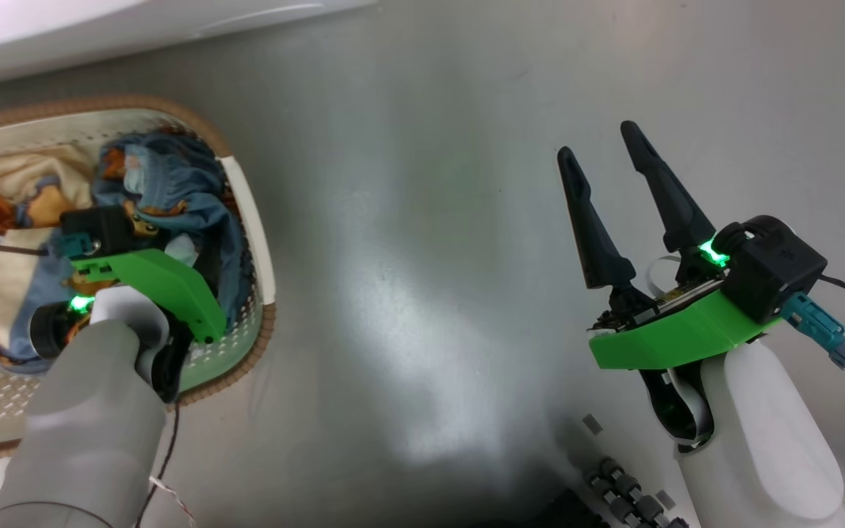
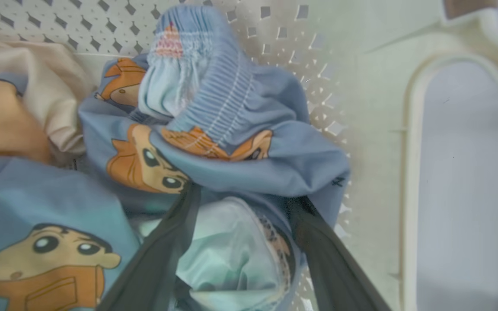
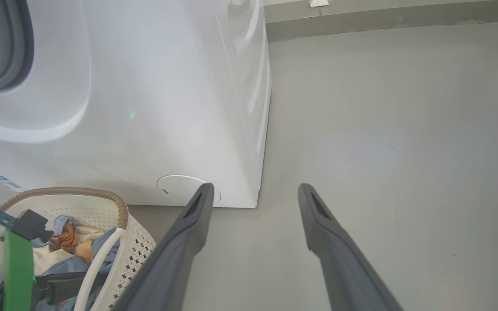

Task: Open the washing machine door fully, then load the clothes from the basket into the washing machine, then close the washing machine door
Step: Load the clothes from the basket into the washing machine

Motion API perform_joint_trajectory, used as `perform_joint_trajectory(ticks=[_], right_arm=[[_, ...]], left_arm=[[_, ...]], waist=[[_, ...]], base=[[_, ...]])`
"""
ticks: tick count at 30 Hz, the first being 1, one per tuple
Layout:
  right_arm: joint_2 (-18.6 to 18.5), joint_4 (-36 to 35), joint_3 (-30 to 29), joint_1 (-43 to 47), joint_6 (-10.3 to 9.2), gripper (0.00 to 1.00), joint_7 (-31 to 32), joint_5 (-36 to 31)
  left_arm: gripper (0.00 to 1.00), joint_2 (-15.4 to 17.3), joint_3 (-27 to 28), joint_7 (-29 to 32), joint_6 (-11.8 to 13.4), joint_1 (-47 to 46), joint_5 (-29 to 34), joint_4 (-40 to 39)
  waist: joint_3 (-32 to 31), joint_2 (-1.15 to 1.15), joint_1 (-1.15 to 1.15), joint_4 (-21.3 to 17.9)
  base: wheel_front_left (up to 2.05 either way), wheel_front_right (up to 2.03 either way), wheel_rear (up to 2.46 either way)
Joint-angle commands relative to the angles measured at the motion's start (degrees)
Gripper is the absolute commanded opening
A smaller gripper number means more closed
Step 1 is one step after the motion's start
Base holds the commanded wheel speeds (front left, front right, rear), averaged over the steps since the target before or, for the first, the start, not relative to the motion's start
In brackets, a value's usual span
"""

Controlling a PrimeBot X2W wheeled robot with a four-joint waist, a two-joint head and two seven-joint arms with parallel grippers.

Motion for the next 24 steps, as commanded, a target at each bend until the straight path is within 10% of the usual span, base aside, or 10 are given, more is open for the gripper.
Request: perform_joint_trajectory(ticks=[1,2,5,6,24], right_arm=[[0.3,-0.9,1.3,1.1,0.09,1.00,-0.6,0.6],[0.3,-0.8,1.4,1.0,0.09,1.00,-0.6,0.7],[0.3,-0.7,1.7,0.8,0.09,1.00,-0.7,1.0],[0.3,-0.7,1.7,0.8,0.09,1.00,-0.7,1.1],[0.3,-0.3,-0.8,2.2,0.09,1.00,-0.7,-0.2]], left_arm=[[1.00,1.7,0.4,0.2,-0.2,0.6,-0.5,0.1],[1.00,1.9,0.2,0.4,-0.2,0.4,-0.8,0.3],[0.36,2.3,-0.2,0.8,-0.2,-0.1,-1.6,1.7],[0.00,2.5,-0.3,0.7,-0.2,-0.2,-1.8,2.2],[0.00,2.2,-0.9,-6.8,-0.2,1.1,-2.6,5.7]], waist=[[0.7,0.00,0.00,-0.7],[0.8,0.00,0.00,-0.9],[1.1,0.00,0.00,-1.3],[1.1,0.00,0.00,-1.5],[-3.4,0.00,0.00,1.1]], base=[[0.00,0.00,0.00],[0.00,0.00,0.00],[0.00,0.00,0.00],[0.00,0.00,0.00],[0.00,0.00,0.00]])
